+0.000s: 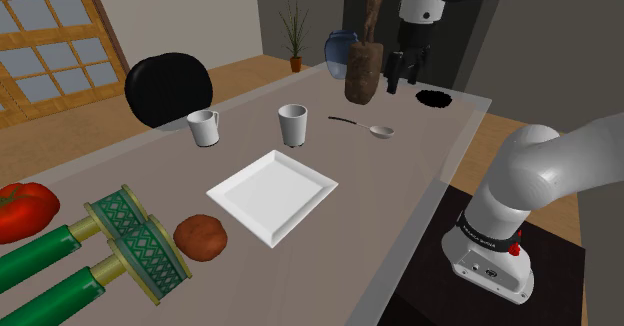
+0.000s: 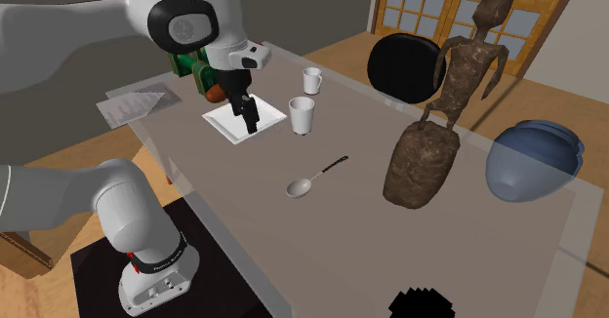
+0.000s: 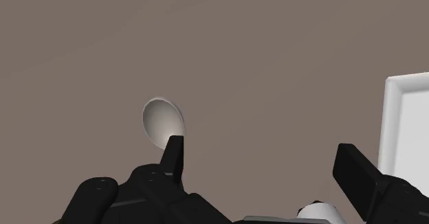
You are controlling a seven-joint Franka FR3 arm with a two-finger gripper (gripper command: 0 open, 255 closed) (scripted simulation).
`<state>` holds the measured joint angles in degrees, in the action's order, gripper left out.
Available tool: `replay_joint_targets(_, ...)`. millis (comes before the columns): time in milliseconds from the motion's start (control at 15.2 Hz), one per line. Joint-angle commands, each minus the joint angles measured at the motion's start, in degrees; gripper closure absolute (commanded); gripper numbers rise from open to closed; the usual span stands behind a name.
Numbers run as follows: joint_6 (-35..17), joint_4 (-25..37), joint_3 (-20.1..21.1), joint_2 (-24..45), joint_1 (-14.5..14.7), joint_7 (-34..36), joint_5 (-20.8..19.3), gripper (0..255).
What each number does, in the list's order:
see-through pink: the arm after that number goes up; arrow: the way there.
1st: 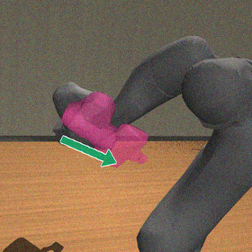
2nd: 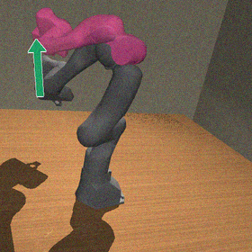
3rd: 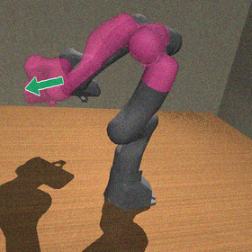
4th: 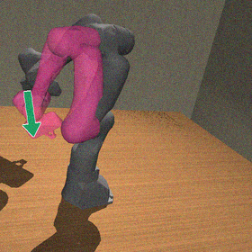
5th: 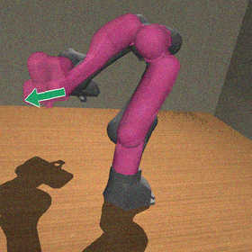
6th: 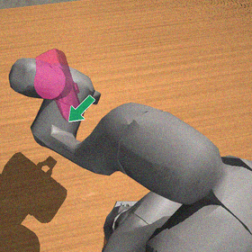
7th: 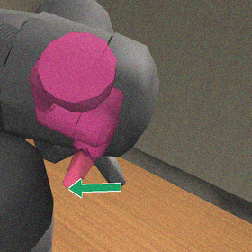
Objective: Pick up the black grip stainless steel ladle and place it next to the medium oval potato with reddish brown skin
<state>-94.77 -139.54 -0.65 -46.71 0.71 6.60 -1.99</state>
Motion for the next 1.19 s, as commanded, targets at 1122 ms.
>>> replay_joint_targets(1122, -24.45, 5.76, -15.12, 33.81, 1.21, -22.79, 3.04, 0)
